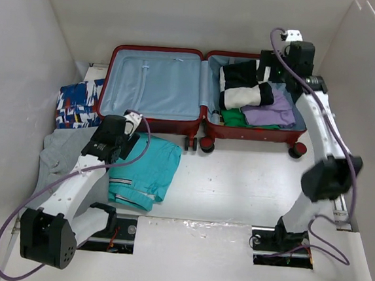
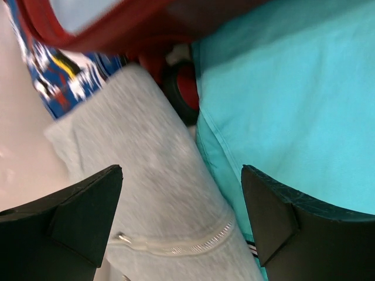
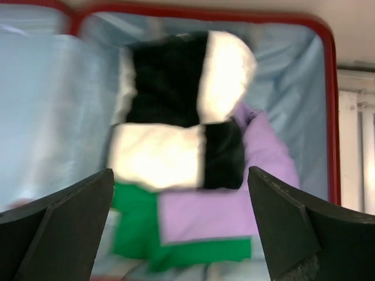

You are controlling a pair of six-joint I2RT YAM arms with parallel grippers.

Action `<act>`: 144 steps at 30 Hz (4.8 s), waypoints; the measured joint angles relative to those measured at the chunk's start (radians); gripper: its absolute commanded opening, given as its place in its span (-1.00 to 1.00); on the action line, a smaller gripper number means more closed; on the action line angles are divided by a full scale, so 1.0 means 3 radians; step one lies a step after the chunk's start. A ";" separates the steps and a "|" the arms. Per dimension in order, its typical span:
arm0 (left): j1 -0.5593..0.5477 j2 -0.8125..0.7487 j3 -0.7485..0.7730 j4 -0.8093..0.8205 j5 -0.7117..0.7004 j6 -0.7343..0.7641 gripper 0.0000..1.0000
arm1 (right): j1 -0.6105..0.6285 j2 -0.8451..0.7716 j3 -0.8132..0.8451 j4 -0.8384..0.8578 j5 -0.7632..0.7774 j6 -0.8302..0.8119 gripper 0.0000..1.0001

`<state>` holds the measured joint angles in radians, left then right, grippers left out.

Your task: Pack the luggage

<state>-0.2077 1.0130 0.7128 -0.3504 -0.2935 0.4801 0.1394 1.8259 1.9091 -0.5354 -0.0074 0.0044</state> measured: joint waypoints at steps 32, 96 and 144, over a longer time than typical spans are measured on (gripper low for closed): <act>0.0193 -0.0573 -0.0145 -0.0183 0.0032 -0.0370 0.61 | 0.2646 0.0233 -0.2907 0.2599 0.0018 0.2693 1.00; 0.0195 0.0431 -0.0224 0.0484 -0.0296 0.0039 0.61 | -0.0390 0.1615 0.1010 -0.0024 -0.1661 -0.1013 -1.00; 0.0895 0.1333 0.0645 0.0252 -0.0276 -0.0530 0.79 | -0.0193 0.1634 0.0696 0.0562 -0.0491 -0.0342 -1.00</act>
<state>0.0608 1.4128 0.9062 -0.2749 -0.3763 0.3210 0.0814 2.3161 2.1178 -0.3668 -0.1547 -0.0982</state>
